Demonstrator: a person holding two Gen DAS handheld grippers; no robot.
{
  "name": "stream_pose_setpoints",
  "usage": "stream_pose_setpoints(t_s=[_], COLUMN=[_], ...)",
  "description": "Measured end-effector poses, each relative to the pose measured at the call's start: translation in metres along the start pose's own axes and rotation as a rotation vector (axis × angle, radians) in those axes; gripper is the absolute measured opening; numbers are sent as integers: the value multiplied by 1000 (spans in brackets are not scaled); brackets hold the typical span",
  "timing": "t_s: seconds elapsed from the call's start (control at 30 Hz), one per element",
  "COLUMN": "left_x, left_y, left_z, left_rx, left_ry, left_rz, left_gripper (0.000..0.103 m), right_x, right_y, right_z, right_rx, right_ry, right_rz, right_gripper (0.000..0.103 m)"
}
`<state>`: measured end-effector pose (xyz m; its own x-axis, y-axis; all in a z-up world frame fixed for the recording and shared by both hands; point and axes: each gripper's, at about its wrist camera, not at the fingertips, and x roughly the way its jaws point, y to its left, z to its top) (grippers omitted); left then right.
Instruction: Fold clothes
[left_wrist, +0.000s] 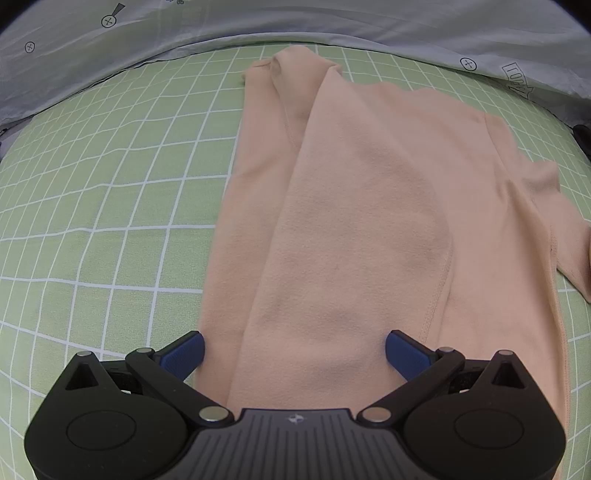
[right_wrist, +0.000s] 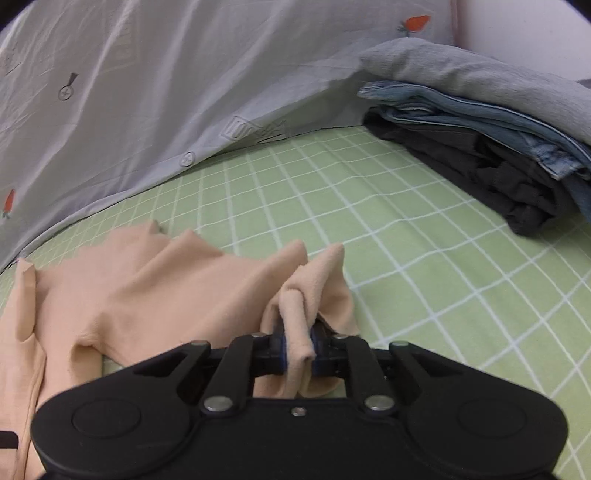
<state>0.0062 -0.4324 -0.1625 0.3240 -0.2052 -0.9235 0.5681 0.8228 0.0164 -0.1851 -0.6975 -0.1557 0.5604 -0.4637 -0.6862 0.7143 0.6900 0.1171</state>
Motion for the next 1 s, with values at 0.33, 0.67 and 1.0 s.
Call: stream_pose_setpoints(t_s=[0.33,0.67,1.0], left_x=[-2,-32,-65], left_y=[-2,-16,-102], left_z=[-1,18,38], left_rx=[-10,36,292], left_ry=[-2,-61,-189], left_rz=[4,-1,-167], left_gripper=[103,97,53], right_x=[-7,-30,-33], right_y=[85,-12,-63], right_z=[-17,-39,-61], right_rx=[-300,-86,60], right_ry=[45,-16,-9], right_rz=[184,-139,-258], right_gripper=[44,99,103])
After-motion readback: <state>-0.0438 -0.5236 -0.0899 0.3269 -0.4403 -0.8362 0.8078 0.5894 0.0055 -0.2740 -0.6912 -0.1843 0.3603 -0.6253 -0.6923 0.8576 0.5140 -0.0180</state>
